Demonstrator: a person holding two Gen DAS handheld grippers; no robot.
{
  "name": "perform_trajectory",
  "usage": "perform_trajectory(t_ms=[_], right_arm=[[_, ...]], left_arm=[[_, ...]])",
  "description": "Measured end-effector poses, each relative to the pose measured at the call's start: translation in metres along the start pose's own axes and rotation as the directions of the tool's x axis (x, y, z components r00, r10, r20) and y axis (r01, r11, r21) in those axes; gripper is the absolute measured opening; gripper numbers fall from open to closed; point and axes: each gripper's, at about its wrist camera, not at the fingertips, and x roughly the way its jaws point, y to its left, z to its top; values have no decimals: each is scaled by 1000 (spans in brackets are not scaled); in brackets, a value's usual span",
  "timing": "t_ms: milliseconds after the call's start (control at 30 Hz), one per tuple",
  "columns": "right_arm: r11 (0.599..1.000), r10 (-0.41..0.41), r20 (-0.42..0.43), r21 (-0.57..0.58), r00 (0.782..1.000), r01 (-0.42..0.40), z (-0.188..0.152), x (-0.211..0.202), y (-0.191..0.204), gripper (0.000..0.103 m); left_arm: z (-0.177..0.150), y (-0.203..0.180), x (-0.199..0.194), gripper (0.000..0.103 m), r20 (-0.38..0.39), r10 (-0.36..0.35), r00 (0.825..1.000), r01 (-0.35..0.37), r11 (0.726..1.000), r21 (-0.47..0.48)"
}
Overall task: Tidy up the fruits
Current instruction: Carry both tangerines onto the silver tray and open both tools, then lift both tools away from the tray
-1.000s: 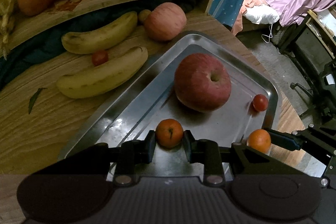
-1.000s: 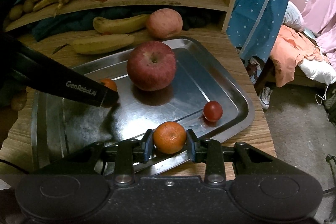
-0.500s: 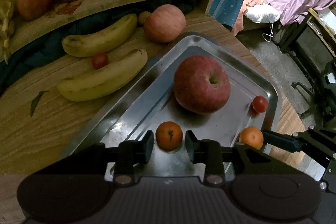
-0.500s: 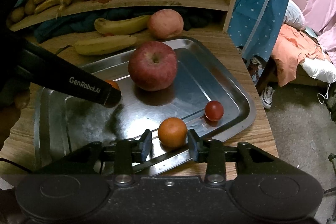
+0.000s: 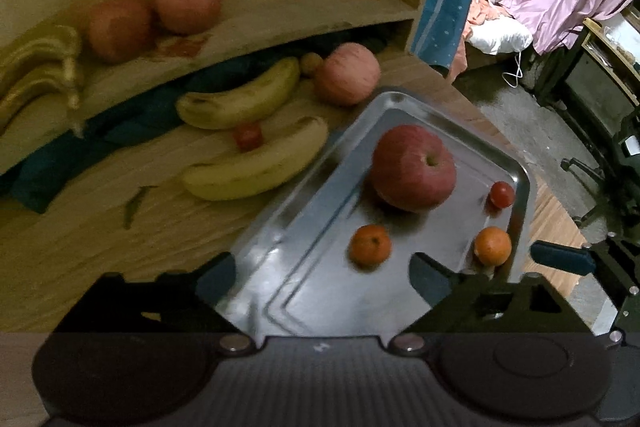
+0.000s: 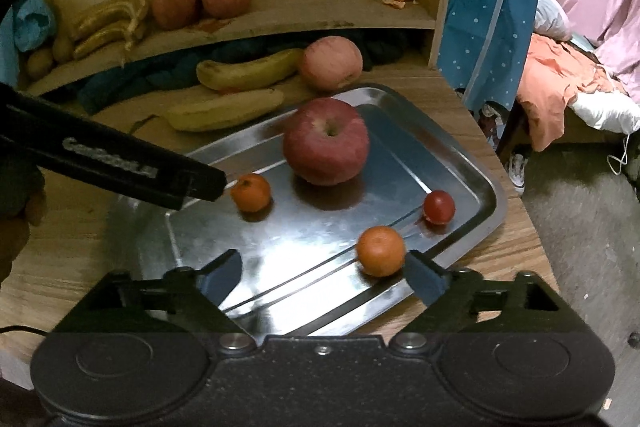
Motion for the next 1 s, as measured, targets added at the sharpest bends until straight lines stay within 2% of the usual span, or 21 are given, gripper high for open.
perform_trajectory(t_ms=[167,467,700,1000], right_arm=[[999,-42,12,29,999,42,-1,-11,13,102],[982,-160,14,107,987,157,-3,-37,46,102],[955,-247,-29,163,969,248,-8,-48,82,102],[935,-276,-73,209,958,285,-23,-51,130,102]], left_arm=[[-4,18,-14,102,14,23,1000,-23,1000,19],[-14,58,-37,103,21,38,999,-39,997,71],[-25,101,-52,103,27,31,999,-34,996,86],[-45,142,-60,103,5,13,1000,-13,990,139]])
